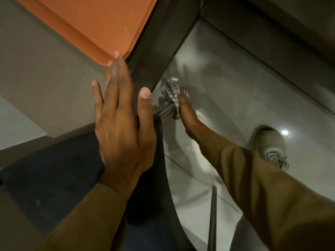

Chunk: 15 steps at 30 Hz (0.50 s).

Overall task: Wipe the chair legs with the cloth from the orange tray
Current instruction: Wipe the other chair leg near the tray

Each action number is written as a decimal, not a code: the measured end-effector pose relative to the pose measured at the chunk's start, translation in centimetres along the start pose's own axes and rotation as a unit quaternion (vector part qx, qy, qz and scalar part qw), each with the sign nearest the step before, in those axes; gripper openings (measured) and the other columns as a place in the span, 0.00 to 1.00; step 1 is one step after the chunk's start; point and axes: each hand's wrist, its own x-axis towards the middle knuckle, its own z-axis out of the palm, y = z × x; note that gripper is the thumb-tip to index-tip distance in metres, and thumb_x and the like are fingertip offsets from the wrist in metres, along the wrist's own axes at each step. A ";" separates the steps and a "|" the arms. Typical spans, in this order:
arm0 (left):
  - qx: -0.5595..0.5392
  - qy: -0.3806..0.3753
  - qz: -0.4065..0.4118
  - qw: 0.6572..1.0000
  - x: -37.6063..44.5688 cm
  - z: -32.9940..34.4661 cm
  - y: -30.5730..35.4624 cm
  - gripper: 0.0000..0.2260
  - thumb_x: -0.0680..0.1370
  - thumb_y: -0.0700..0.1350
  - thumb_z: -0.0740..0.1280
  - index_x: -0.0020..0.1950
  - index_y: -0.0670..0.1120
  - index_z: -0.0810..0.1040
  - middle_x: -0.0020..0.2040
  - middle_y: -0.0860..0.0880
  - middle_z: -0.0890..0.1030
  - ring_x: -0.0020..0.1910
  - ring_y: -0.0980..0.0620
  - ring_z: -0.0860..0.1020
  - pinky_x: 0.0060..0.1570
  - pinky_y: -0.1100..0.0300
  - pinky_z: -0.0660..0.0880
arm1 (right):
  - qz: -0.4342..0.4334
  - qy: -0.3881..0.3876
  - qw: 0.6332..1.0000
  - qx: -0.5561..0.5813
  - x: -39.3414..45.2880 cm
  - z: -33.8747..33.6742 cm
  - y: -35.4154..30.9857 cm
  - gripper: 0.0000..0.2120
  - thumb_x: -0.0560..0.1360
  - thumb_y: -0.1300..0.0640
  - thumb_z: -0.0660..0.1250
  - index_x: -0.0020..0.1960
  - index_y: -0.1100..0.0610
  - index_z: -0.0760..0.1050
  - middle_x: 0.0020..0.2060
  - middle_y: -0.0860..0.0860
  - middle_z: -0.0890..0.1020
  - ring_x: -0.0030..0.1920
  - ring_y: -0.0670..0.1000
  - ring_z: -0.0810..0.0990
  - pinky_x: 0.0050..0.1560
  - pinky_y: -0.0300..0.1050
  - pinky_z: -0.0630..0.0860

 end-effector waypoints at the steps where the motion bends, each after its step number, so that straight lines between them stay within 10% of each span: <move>1: 0.001 -0.004 -0.001 1.000 0.0 0.0 0.0 0.31 0.89 0.54 0.46 0.89 0.41 0.55 0.90 0.46 0.59 0.91 0.50 0.55 0.92 0.44 0.45 | -0.018 -0.010 1.000 0.006 -1.6 0.4 -0.4 0.29 0.92 0.44 0.52 0.91 0.48 0.54 0.91 0.48 0.57 0.91 0.51 0.55 0.92 0.55 0.52; 7: 0.017 -0.020 0.002 1.000 0.0 -0.3 0.3 0.31 0.88 0.54 0.46 0.89 0.41 0.55 0.90 0.47 0.59 0.91 0.50 0.55 0.92 0.46 0.43 | -0.122 -0.072 0.989 0.042 -10.5 2.2 0.8 0.15 0.84 0.32 0.55 0.64 0.09 0.65 0.68 0.09 0.66 0.72 0.14 0.62 0.71 0.15 0.62; 11: 0.011 -0.022 0.003 1.000 -0.1 -0.3 0.2 0.31 0.88 0.54 0.45 0.89 0.41 0.54 0.91 0.46 0.58 0.91 0.50 0.54 0.92 0.44 0.45 | -0.085 -0.020 0.996 -0.005 -4.2 1.0 0.9 0.23 0.91 0.43 0.52 0.86 0.34 0.58 0.88 0.37 0.61 0.90 0.44 0.59 0.90 0.46 0.57; 15: -0.006 -0.012 0.008 1.000 -0.1 -0.1 0.0 0.30 0.89 0.52 0.46 0.89 0.39 0.55 0.90 0.45 0.59 0.91 0.49 0.55 0.92 0.48 0.43 | 0.054 0.011 0.998 0.004 3.0 -0.3 0.9 0.27 0.92 0.45 0.52 0.88 0.51 0.62 0.86 0.55 0.70 0.86 0.58 0.69 0.88 0.59 0.63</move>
